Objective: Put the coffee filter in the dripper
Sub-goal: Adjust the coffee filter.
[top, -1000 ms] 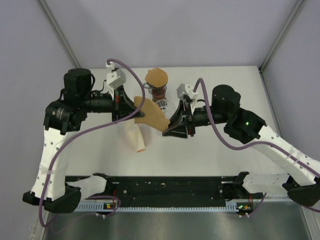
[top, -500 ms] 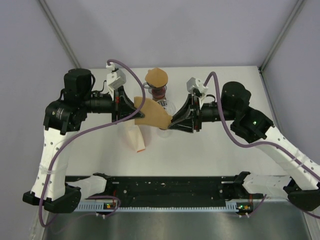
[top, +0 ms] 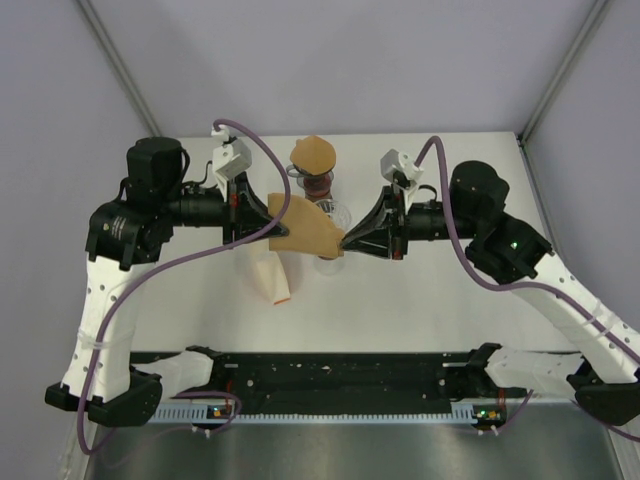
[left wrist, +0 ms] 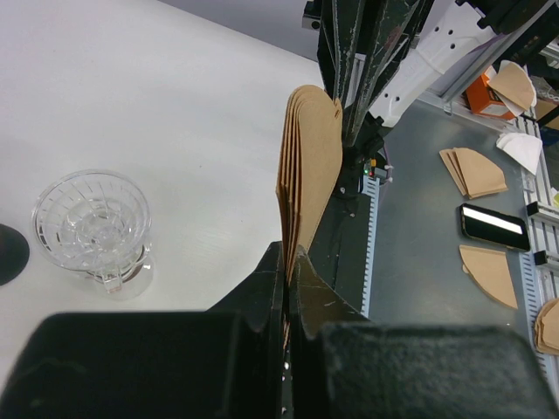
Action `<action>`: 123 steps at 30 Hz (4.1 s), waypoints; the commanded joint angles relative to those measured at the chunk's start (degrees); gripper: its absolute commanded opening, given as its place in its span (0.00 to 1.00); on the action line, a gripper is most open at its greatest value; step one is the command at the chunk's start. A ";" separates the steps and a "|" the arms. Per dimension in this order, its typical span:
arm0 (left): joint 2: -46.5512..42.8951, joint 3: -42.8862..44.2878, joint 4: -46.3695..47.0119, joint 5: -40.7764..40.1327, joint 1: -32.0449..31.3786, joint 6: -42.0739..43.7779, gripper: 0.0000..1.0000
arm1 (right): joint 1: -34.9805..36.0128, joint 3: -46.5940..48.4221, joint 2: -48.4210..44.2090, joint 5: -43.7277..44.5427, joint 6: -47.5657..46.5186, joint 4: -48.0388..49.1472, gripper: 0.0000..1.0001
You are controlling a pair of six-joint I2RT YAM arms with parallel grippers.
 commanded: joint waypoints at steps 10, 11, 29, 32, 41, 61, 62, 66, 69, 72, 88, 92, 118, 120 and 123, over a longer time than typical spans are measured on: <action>-0.56 2.49 0.85 1.40 -0.39 0.68 0.00 | -0.39 0.00 1.44 -2.46 4.23 6.98 0.11; -0.56 2.49 0.85 1.48 -0.39 0.77 0.00 | -0.39 0.00 1.26 -2.55 4.23 6.81 0.08; 0.14 2.67 1.12 0.78 -0.83 0.24 0.00 | 4.53 1.76 4.33 1.84 2.83 5.93 0.24; 0.05 2.58 1.11 0.69 -0.91 0.33 0.00 | 5.50 2.64 5.22 2.20 2.82 6.28 0.23; 0.06 1.88 1.20 -0.27 -1.27 0.59 0.00 | 7.43 3.16 7.06 1.85 4.49 9.88 0.26; 1.55 -3.39 7.70 -9.50 -1.27 -9.86 0.00 | 4.37 -0.95 4.52 17.31 21.17 7.68 0.00; 1.81 -4.18 8.32 -9.76 -1.35 -9.87 0.00 | 3.66 -2.53 3.64 17.31 22.93 8.03 0.00; 3.57 -6.29 9.81 -7.05 -1.44 -14.78 0.00 | 0.06 -10.44 0.39 14.60 29.88 10.93 0.00; 4.71 -7.43 9.99 -5.90 -2.23 -14.70 0.00 | -0.21 -16.50 -2.16 13.89 33.93 14.43 0.00; 5.59 -9.45 9.29 -5.81 -3.90 -13.30 0.03 | -0.30 -21.08 -4.18 12.74 37.71 18.84 0.00; 7.79 -11.04 6.39 -8.98 -5.84 -9.51 0.37 | -4.34 -31.02 -4.37 7.03 47.64 31.23 0.00; 8.49 -12.53 6.48 -9.24 -5.84 -9.78 0.31 | -4.52 -31.90 -3.84 7.12 48.00 31.94 0.00; 10.60 -17.64 4.81 -16.18 -5.75 2.08 0.00 | -4.17 -25.23 -3.58 19.86 31.39 14.10 0.00; 10.25 -17.20 3.93 -17.23 -5.66 3.05 0.00 | -2.68 -24.26 -2.35 21.26 29.99 13.75 0.00; 9.81 -16.49 1.65 -19.25 -4.96 5.33 0.00 | 0.21 -21.45 -0.24 25.04 27.44 12.79 0.00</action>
